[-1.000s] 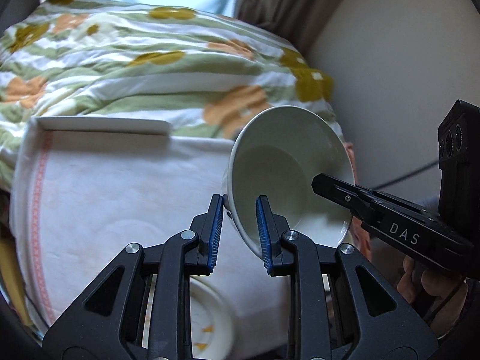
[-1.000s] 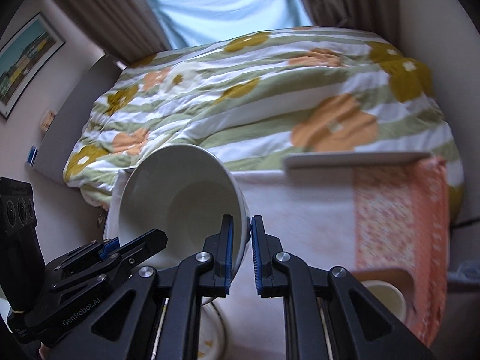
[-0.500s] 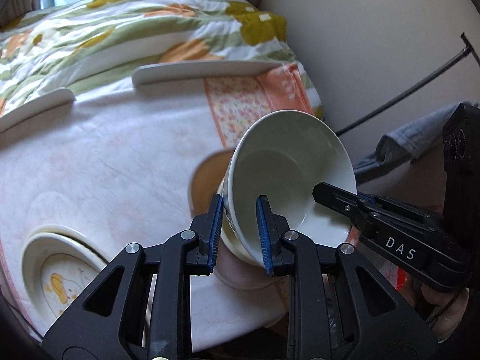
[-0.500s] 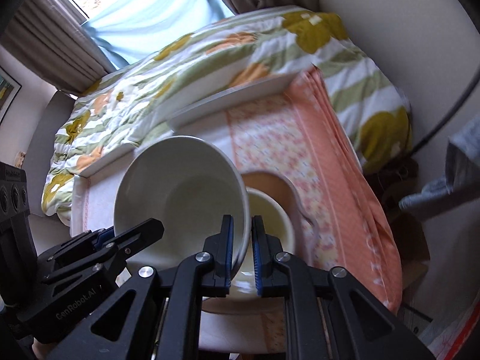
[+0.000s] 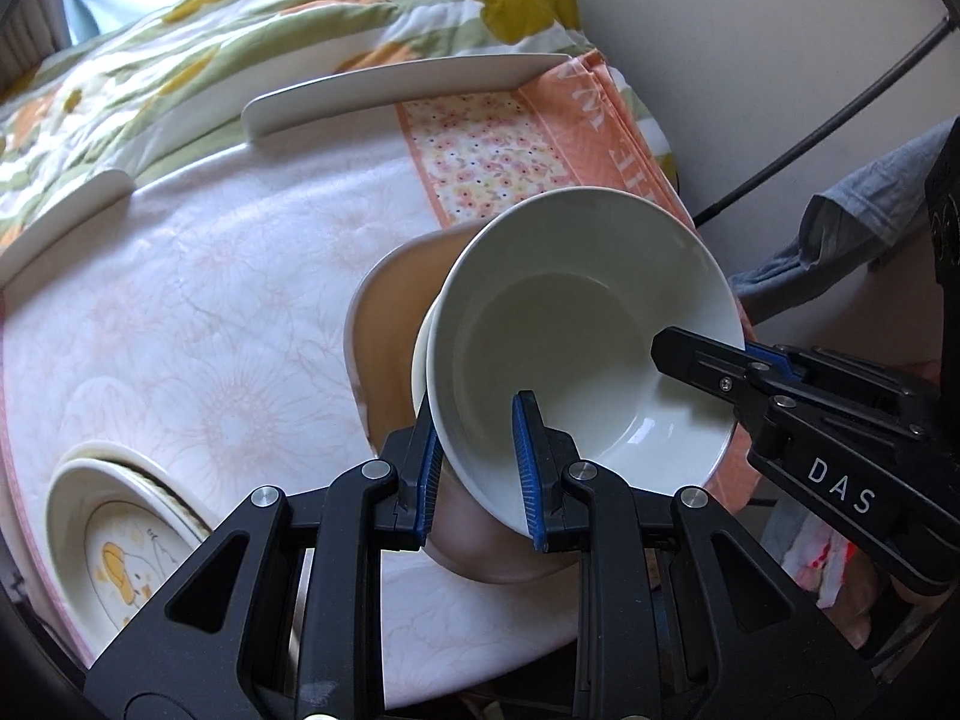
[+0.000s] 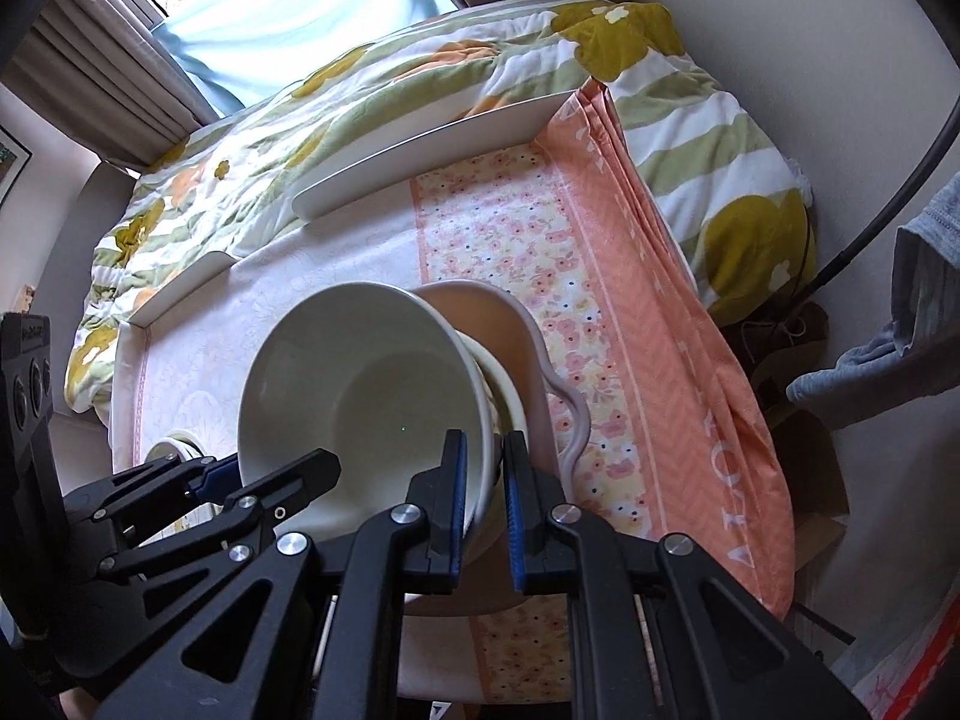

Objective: Organize plates and bowls
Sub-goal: 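Carry the white bowl with the left gripper over the cream bowl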

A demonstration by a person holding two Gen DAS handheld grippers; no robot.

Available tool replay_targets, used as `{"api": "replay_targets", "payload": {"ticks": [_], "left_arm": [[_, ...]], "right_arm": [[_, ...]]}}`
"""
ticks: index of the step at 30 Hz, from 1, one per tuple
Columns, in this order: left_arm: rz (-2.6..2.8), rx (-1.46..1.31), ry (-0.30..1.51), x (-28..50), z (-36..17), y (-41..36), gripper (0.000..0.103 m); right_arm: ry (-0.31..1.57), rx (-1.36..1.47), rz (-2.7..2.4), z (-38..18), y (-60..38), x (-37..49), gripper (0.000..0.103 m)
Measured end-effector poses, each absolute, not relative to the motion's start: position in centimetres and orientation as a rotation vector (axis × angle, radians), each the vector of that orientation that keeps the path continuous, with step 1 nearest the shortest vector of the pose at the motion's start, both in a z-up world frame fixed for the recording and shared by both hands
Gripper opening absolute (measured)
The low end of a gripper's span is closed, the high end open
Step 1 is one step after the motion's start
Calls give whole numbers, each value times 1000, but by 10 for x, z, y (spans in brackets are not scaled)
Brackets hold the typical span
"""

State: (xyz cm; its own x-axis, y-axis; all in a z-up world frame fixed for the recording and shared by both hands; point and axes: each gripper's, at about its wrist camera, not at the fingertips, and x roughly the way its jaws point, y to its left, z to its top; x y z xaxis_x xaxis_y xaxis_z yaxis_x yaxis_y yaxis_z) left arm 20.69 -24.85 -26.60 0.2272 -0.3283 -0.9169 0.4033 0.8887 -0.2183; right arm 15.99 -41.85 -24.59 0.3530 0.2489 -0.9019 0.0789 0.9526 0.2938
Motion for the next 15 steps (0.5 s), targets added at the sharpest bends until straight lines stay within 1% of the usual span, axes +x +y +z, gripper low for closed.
{"api": "replay_targets", "payload": {"ticks": [8,15], "left_arm": [[-458,238,1195,201,-265,-266,20],[-425,315,1165,198,-264,-269,20]], "right_arm": [[1221,278,108,-251,-416,156,11],[1216,278,107,-252,-418,155,11]]}}
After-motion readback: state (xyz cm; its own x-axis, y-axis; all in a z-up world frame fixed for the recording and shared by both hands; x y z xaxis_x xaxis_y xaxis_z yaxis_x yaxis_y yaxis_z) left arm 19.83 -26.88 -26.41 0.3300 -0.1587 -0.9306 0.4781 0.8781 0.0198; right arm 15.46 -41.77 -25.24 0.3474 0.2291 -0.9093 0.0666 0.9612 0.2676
